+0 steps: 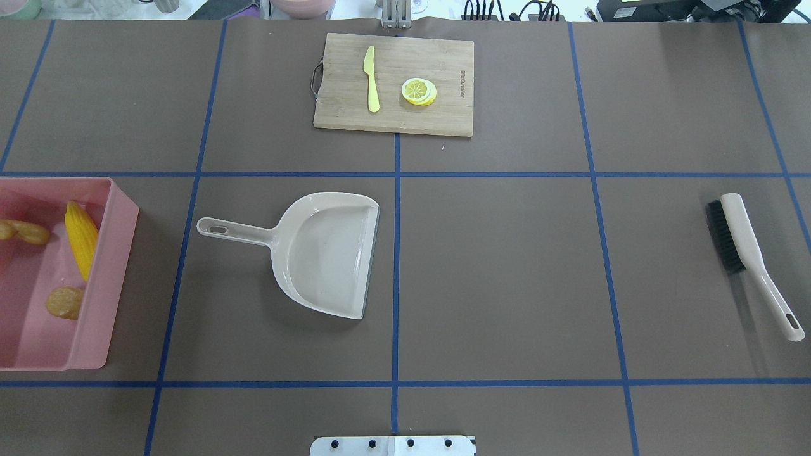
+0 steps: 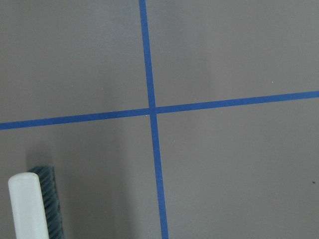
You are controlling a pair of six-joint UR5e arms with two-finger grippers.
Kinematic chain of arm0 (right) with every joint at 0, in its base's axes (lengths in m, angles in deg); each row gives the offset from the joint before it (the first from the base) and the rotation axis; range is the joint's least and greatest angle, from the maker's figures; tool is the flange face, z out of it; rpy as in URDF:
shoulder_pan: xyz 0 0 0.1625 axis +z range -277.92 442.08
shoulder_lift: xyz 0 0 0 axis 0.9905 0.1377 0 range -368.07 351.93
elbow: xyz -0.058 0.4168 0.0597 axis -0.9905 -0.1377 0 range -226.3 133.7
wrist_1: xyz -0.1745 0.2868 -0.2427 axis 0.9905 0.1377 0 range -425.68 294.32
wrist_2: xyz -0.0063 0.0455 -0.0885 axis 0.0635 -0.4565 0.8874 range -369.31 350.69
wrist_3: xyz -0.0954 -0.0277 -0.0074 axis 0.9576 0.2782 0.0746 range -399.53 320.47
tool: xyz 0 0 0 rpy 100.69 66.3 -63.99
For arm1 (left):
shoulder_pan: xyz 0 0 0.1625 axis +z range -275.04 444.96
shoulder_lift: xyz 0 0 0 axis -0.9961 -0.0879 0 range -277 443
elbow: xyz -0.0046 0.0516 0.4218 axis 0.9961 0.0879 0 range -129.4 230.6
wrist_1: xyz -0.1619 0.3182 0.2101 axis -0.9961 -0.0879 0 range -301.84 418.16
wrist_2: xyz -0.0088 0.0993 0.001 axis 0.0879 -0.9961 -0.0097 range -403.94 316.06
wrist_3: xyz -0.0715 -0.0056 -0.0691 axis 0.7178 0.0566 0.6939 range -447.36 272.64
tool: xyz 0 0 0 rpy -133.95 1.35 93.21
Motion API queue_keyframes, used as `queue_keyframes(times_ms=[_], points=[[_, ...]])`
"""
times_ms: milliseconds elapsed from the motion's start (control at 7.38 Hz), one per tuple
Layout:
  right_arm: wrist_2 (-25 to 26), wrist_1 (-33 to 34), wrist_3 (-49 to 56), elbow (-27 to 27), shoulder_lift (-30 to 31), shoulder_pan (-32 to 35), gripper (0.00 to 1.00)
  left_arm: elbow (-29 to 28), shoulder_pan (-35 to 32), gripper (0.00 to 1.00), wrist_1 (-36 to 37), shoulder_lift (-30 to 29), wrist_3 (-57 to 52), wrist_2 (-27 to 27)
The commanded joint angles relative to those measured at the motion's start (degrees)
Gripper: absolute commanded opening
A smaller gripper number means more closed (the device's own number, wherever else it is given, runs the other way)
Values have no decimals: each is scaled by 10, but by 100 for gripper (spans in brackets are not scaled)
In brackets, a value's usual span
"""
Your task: Sweep and dump trash into bin
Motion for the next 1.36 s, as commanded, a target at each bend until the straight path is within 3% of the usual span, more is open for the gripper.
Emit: queue_keyframes(times_ms=[0,1220], points=[[0,0,0,-2,0,0,100,28,-2,99,20,17,10,-1],[-1,1,0,-3,0,0,100,-2,-4,99,16,1,10,0]])
